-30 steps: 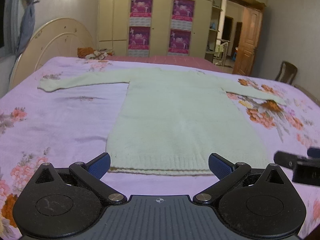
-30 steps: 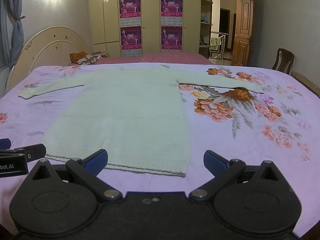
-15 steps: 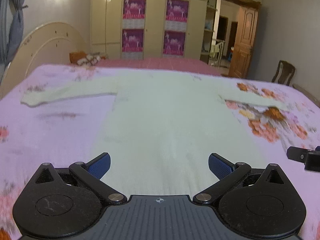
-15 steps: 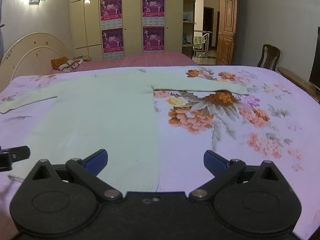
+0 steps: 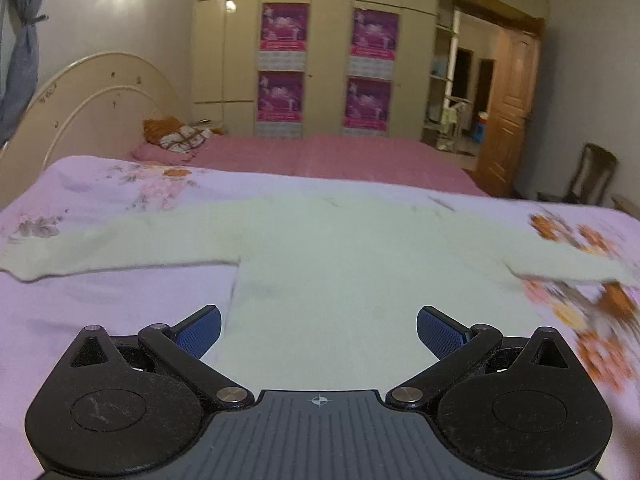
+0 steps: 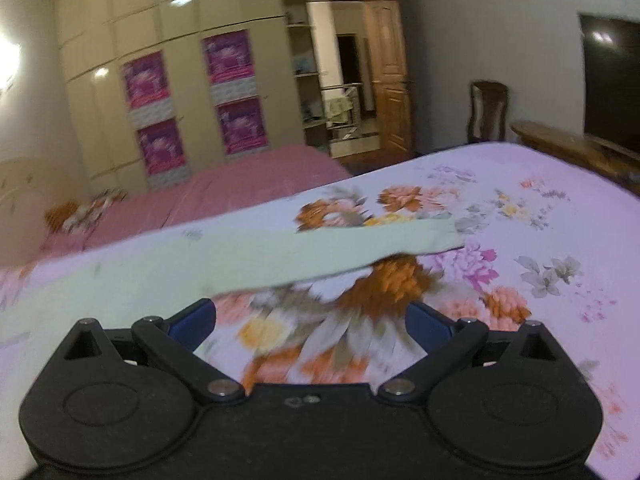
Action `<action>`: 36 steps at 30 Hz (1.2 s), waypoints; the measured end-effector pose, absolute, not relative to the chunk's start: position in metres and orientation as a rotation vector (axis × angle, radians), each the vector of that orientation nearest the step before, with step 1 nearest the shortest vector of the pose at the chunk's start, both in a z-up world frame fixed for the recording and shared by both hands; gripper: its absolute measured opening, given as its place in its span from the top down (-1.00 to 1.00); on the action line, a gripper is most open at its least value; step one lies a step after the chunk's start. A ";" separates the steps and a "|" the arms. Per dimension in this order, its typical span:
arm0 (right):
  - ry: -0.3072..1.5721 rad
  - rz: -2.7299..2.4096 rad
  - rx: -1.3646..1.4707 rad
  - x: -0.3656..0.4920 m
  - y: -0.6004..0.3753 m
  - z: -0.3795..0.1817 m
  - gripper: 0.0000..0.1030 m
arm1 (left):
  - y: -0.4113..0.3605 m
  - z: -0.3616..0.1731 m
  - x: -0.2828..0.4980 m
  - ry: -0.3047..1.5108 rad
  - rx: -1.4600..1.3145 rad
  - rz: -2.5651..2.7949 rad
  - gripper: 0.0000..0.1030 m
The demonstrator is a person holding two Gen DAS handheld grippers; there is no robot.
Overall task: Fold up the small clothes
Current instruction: 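Move the right gripper down to the sweater sleeve cuff nearest it, then close the right gripper on the sleeve cuff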
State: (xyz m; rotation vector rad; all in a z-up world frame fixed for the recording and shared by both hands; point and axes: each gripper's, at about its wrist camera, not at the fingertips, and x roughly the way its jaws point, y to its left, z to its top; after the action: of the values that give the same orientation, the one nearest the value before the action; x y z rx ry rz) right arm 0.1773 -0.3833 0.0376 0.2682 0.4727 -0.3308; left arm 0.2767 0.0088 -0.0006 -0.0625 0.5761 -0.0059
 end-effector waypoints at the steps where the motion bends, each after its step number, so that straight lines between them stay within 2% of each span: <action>1: 0.466 -0.344 0.300 0.189 -0.398 0.034 -0.93 | 0.013 -0.005 0.292 0.577 -0.081 0.010 -1.00; 6: 0.447 -0.395 0.481 0.236 -0.462 0.003 -0.89 | 0.025 -0.036 0.363 0.653 -0.105 0.058 -0.99; 9: 0.451 -0.429 0.571 0.259 -0.493 -0.021 -0.79 | 0.023 -0.051 0.393 0.675 -0.075 0.083 -0.99; 10: 0.454 -0.433 0.593 0.266 -0.501 -0.030 -0.56 | 0.023 -0.056 0.401 0.685 -0.071 0.083 -0.99; 11: 0.468 -0.437 0.614 0.273 -0.509 -0.039 -0.06 | 0.023 -0.060 0.410 0.695 -0.068 0.079 -0.99; 12: 0.484 -0.445 0.640 0.280 -0.516 -0.047 0.14 | 0.022 -0.065 0.418 0.702 -0.064 0.078 -0.99; 21: 0.359 -0.501 0.966 0.287 -0.577 -0.091 0.14 | 0.019 -0.082 0.444 0.705 -0.059 0.053 -0.99; 24: 0.344 -0.506 1.000 0.289 -0.589 -0.093 0.20 | 0.026 -0.086 0.450 0.708 -0.074 0.072 -0.99; 27: 0.368 -0.527 0.976 0.295 -0.596 -0.092 0.52 | 0.034 -0.089 0.455 0.723 -0.087 0.088 -0.99; 28: 0.385 -0.542 0.965 0.296 -0.598 -0.093 0.77 | 0.036 -0.090 0.456 0.733 -0.092 0.087 -0.99; 29: 0.391 -0.546 0.958 0.297 -0.600 -0.093 0.87 | 0.038 -0.091 0.458 0.743 -0.096 0.082 -0.99; 36: 0.414 -0.548 0.860 0.302 -0.595 -0.083 0.87 | 0.043 -0.094 0.458 0.802 -0.020 0.016 -1.00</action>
State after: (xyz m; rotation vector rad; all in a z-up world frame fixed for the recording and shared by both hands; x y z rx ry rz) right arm 0.3023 -0.5951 -0.0831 0.8602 0.4143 -0.5479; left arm 0.4585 0.0431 -0.0943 -0.0196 0.8019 0.0157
